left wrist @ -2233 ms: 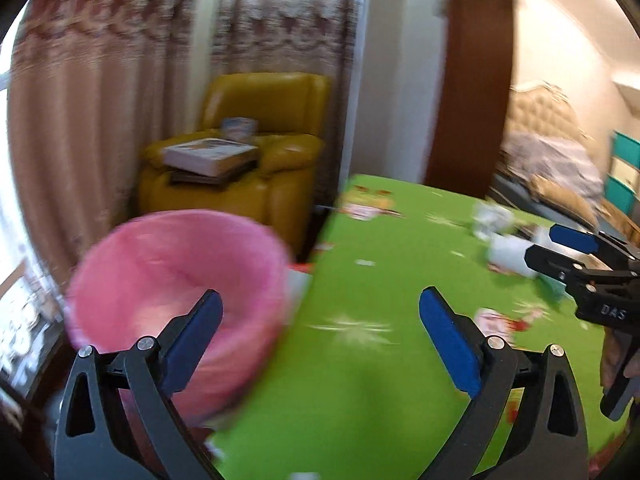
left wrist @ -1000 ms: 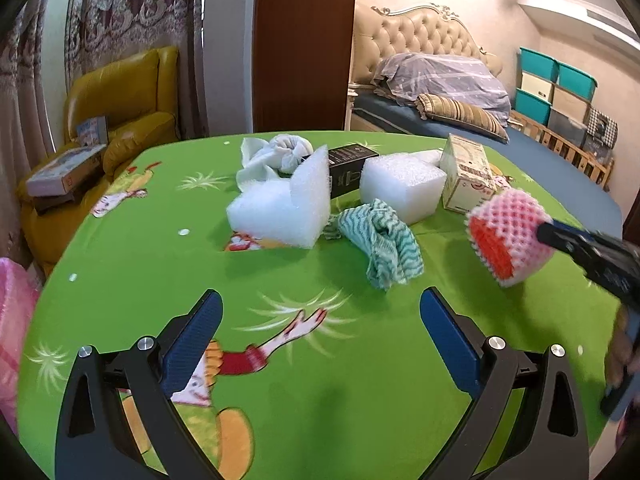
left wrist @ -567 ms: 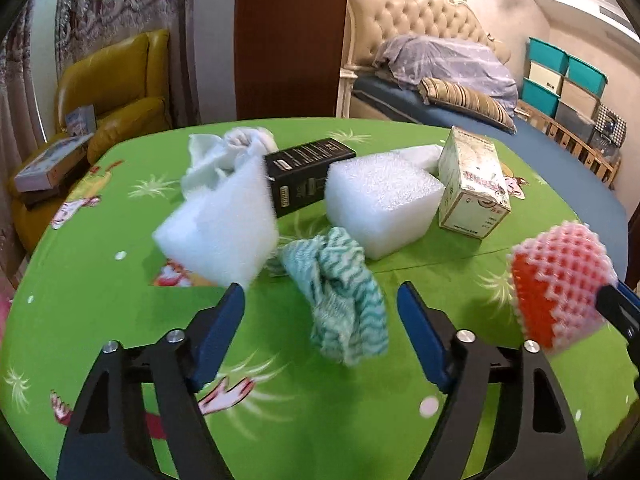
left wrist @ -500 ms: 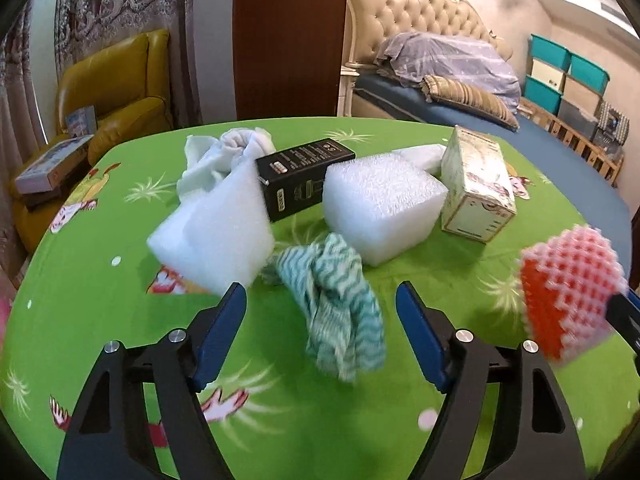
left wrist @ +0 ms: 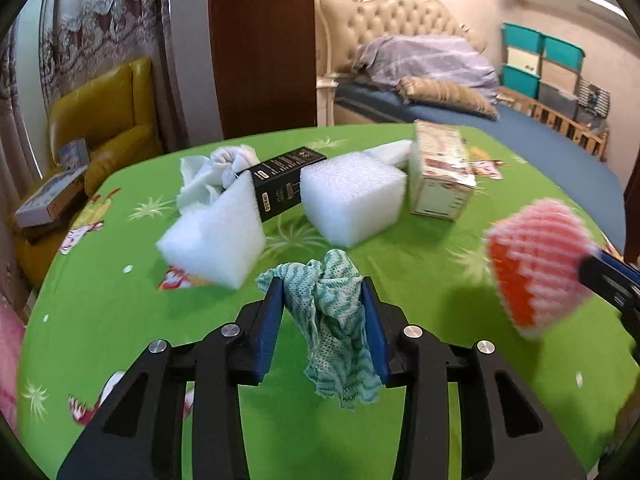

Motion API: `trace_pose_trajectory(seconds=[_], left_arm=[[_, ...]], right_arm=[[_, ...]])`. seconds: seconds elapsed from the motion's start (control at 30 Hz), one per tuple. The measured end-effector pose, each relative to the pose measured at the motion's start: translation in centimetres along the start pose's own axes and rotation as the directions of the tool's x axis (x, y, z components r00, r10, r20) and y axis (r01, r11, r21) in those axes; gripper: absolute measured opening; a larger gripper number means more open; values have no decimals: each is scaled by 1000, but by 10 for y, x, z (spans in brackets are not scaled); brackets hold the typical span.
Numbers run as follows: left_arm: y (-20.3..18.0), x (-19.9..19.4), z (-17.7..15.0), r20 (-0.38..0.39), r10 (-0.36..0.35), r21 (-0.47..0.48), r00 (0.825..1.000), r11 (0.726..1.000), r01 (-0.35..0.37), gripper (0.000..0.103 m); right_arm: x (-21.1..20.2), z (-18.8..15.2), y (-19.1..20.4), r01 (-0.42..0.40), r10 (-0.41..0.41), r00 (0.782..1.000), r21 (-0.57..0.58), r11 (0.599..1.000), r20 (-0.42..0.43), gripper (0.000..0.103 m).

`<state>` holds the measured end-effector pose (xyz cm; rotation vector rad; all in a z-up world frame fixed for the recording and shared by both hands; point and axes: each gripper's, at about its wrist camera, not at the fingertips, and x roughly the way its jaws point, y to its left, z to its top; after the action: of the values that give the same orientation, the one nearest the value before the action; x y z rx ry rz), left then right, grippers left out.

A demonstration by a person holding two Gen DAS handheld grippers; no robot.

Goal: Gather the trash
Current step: 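Grasp the green-white cloth with the left tool while the right tool grasps the pink foam net, then carry the cloth and pink net to the wastebasket and release both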

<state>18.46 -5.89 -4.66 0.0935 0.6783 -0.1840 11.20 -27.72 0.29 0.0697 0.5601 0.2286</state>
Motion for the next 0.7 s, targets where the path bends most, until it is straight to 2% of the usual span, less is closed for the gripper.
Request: trace_pose_trajectory(seconds=[0.23, 0.7], left_arm=[[8, -43, -24, 77, 4, 8, 997, 1000, -4, 37], [23, -69, -49, 104, 29, 8, 994, 1000, -30, 37]], right_arm=[[-1, -1, 16, -10, 10, 1000, -26, 1000, -4, 15], [1, -10, 52, -87, 84, 996, -94, 992, -34, 15]])
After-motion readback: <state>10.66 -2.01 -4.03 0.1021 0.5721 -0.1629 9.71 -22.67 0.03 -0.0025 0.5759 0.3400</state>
